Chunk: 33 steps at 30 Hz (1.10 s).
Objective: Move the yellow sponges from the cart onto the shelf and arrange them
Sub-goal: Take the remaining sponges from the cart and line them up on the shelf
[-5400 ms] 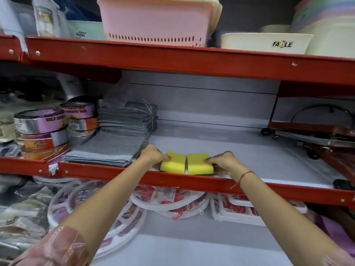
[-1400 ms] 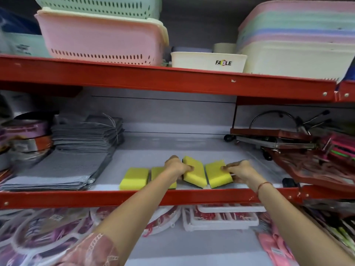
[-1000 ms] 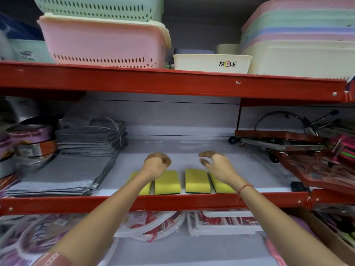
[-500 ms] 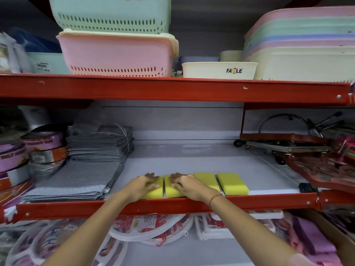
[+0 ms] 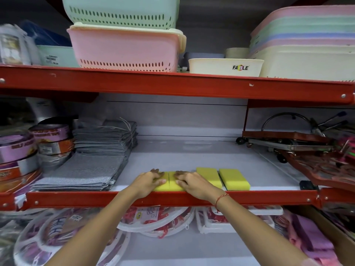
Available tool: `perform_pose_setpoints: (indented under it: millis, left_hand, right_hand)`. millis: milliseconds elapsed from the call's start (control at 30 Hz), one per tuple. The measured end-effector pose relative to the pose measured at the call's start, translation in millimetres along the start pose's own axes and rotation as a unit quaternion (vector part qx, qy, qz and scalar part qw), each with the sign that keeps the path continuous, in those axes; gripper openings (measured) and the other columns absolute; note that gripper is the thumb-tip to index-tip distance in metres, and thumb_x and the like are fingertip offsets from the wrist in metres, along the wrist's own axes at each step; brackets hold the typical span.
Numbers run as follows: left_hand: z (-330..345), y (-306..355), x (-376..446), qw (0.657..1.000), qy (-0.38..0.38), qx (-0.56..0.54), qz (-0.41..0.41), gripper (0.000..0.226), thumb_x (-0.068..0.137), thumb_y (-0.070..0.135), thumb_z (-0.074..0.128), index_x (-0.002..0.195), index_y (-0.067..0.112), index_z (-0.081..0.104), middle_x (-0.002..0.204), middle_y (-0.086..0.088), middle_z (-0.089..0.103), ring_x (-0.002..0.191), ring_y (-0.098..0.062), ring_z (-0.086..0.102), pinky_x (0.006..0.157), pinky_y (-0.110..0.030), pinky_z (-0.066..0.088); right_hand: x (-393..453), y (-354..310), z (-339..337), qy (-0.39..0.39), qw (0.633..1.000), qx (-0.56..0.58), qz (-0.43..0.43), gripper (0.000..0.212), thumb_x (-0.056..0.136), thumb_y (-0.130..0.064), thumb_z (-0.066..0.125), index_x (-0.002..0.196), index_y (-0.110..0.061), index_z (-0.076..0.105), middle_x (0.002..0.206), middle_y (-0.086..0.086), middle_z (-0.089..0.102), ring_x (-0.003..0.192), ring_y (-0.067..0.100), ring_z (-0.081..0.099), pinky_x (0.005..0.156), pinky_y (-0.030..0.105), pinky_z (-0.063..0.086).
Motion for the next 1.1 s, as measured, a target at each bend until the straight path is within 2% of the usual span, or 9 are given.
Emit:
perform_pose_setpoints:
  millis: [167,567,733,833,933,1000,1100]
  left_hand:
    - [0,1,-4,1.0,0.0,-0.004,-0.002,0.052,0.095,0.043,0.048,0.139,0.014,0.051,0.145,-0.01,0.052,0.135,-0.024,0.047,0.109,-0.03,0.037]
    - [1,4,-9,1.0,-0.013,0.011,-0.003,0.055,0.096,0.042,0.046,0.142,0.013,0.045,0.151,-0.009,0.044,0.14,-0.024,0.041,0.114,-0.032,0.033]
    - [-1,9,-9,1.0,0.006,0.005,-0.007,0.058,0.096,0.046,0.045,0.144,0.014,0.042,0.151,-0.011,0.043,0.141,-0.026,0.039,0.113,-0.034,0.032]
    - [-2,16,-9,1.0,0.019,0.003,-0.001,0.057,0.096,0.047,0.044,0.141,0.013,0.046,0.148,-0.013,0.047,0.138,-0.028,0.042,0.112,-0.035,0.035]
    - [2,27,-7,1.0,0.009,0.0,0.009,0.055,0.096,0.047,0.044,0.138,0.012,0.049,0.146,-0.012,0.05,0.137,-0.029,0.044,0.112,-0.035,0.036]
    - [6,33,-4,1.0,0.0,0.0,0.011,0.055,0.096,0.047,0.044,0.137,0.012,0.05,0.145,-0.013,0.052,0.135,-0.03,0.045,0.112,-0.038,0.037]
    - [14,40,-1,1.0,-0.011,0.004,0.01,0.056,0.096,0.047,0.043,0.139,0.013,0.049,0.145,-0.013,0.051,0.135,-0.032,0.045,0.112,-0.04,0.037]
  right_hand:
    - [-4,0,0,0.007,1.0,-0.002,-0.004,0.045,0.101,-0.031,0.039,0.14,-0.009,0.047,0.149,0.009,0.046,0.139,0.024,0.04,0.117,0.035,0.032]
    - [-10,-2,1,0.006,1.0,-0.008,0.001,0.045,0.101,-0.031,0.038,0.141,-0.011,0.046,0.15,0.007,0.045,0.14,0.024,0.038,0.116,0.033,0.029]
    - [-11,2,-11,0.02,0.999,0.019,0.022,0.045,0.102,-0.033,0.035,0.138,-0.008,0.047,0.149,0.012,0.045,0.141,0.025,0.037,0.115,0.035,0.03]
    - [-14,25,-33,0.064,0.996,0.018,0.058,0.042,0.103,-0.026,0.033,0.137,-0.006,0.048,0.15,0.011,0.044,0.142,0.023,0.035,0.113,0.031,0.029]
    - [-20,56,-44,0.064,0.993,-0.01,0.098,0.043,0.102,-0.014,0.033,0.143,-0.005,0.041,0.155,0.013,0.034,0.146,0.023,0.027,0.118,0.033,0.025]
    - [-27,73,-44,0.046,0.99,-0.02,0.131,0.04,0.1,-0.013,0.035,0.137,-0.001,0.046,0.149,0.018,0.042,0.139,0.029,0.038,0.112,0.034,0.033]
    - [-36,82,-35,0.023,0.988,-0.013,0.155,0.033,0.101,-0.019,0.036,0.112,0.0,0.059,0.129,0.022,0.059,0.119,0.038,0.054,0.095,0.036,0.041]
Point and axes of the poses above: each hand's wrist, its own x-axis towards the middle knuckle, its own z-axis out of the palm, y = z × x, the point moved 9 cm from there along x, towards the middle knuckle
